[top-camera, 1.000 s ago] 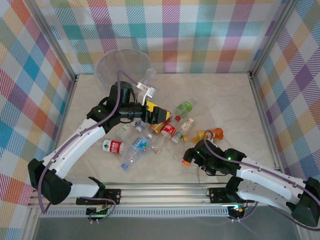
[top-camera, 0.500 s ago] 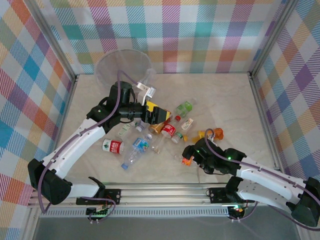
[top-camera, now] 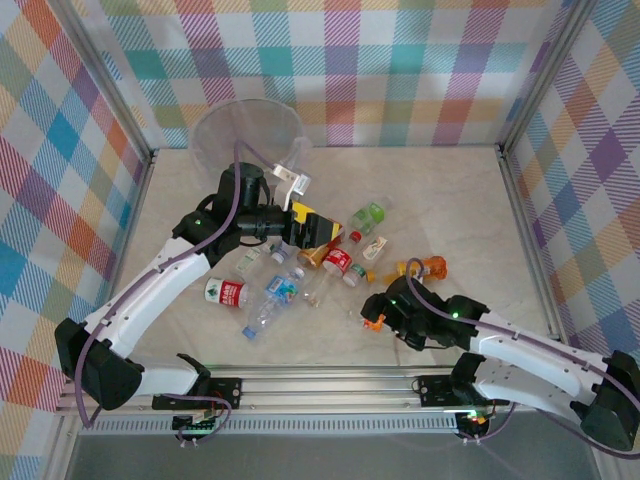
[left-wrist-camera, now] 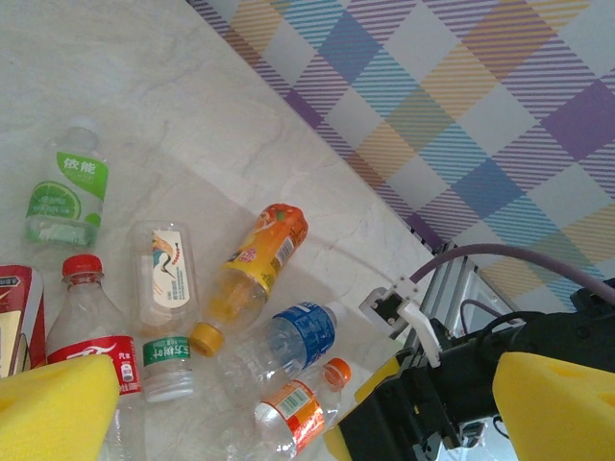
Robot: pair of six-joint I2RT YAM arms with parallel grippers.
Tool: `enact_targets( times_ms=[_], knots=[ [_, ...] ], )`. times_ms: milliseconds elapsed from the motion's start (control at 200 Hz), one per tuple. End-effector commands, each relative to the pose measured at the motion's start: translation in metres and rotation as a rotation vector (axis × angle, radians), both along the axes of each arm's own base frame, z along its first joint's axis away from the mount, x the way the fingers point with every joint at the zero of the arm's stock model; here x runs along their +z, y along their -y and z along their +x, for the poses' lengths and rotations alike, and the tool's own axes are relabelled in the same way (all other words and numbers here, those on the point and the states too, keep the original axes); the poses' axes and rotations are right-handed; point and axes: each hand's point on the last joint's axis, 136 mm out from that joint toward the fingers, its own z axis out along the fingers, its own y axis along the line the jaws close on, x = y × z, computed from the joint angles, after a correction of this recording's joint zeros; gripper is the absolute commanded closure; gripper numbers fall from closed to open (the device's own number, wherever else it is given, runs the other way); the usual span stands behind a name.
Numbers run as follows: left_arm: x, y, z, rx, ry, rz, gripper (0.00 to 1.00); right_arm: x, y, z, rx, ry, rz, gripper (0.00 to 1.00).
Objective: Put the plastic bottles in the bin
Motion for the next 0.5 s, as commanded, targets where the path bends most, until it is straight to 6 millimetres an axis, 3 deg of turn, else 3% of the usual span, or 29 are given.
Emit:
enact_targets(
  times_ms=[0, 280, 495],
  knots=[
    [0.017, -0.002, -0.007, -0.013, 0.044, -0.016, 0.0, 0.0, -0.014, 0.006, -0.004, 0.016, 0.043, 0.0],
    [0.012, 0.002, -0.006, -0.025, 0.024, -0.016, 0.0, -0.008, -0.018, 0.038, -0.145, 0.114, 0.075, 0.0],
    [0.01, 0.003, -0.005, -0.025, 0.018, -0.012, 0.0, -0.012, -0.019, 0.045, -0.168, 0.108, 0.051, 0.0]
  ],
)
